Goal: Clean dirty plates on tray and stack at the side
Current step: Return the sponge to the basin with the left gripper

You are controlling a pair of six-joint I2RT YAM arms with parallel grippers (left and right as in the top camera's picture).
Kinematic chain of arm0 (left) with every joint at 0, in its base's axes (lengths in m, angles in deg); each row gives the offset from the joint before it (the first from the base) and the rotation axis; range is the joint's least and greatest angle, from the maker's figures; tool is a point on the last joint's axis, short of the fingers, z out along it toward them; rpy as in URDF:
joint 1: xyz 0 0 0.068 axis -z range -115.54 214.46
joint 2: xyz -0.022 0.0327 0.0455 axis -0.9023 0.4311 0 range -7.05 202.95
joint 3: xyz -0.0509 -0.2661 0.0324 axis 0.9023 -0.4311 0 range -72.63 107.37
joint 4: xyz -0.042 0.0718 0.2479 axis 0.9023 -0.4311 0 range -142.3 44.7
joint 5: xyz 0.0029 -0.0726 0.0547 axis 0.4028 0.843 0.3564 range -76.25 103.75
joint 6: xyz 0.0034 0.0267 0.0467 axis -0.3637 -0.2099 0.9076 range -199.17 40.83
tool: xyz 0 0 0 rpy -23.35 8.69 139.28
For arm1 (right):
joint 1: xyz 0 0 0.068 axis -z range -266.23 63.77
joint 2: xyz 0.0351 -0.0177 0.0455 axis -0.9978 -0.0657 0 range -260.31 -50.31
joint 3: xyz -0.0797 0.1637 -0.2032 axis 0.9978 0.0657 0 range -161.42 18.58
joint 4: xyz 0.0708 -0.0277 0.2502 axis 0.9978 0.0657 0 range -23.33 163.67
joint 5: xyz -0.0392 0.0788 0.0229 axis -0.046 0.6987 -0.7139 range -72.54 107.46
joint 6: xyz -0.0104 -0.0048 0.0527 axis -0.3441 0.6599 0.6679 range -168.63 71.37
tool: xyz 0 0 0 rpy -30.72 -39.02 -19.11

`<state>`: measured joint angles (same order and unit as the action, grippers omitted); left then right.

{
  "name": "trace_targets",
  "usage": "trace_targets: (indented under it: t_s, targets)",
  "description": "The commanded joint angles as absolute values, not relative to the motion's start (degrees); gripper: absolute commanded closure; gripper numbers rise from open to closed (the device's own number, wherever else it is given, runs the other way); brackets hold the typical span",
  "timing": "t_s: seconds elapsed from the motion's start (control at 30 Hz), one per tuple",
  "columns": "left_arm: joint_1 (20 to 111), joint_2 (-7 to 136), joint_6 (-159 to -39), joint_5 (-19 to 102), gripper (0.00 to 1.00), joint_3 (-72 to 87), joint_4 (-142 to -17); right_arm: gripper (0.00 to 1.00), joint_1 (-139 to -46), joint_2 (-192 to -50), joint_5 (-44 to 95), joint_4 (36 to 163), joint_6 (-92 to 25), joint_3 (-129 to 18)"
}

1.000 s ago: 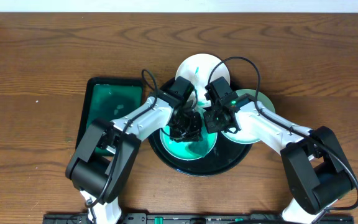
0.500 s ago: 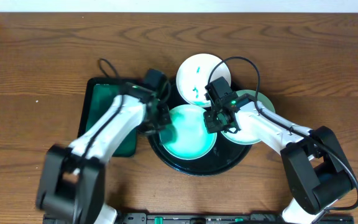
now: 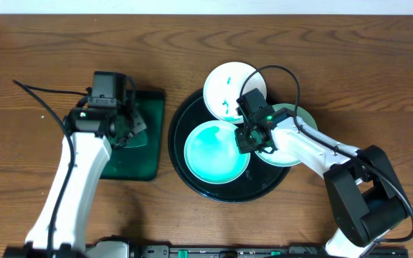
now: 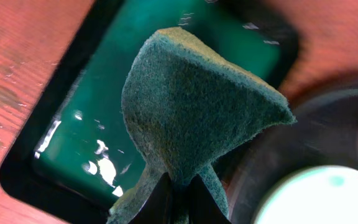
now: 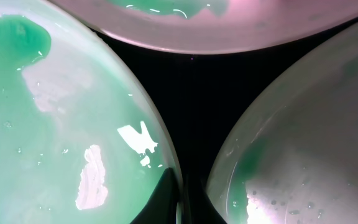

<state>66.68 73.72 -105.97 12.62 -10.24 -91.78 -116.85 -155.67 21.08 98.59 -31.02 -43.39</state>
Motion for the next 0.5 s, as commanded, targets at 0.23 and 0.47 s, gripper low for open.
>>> trace_targets:
  t_s: [0.23, 0.47]
  targets:
    - [61.9, 80.9, -102.0, 16.6, 0.59, -11.4, -92.2, 0.99, -116.3, -154.9, 16.0, 101.8, -33.1, -45.3]
    - [59.6, 69.2, -101.9, 22.1, 0.35, -10.4, -93.6, 0.99, -118.4, -149.1, 14.1, 105.5, -39.4, -52.3]
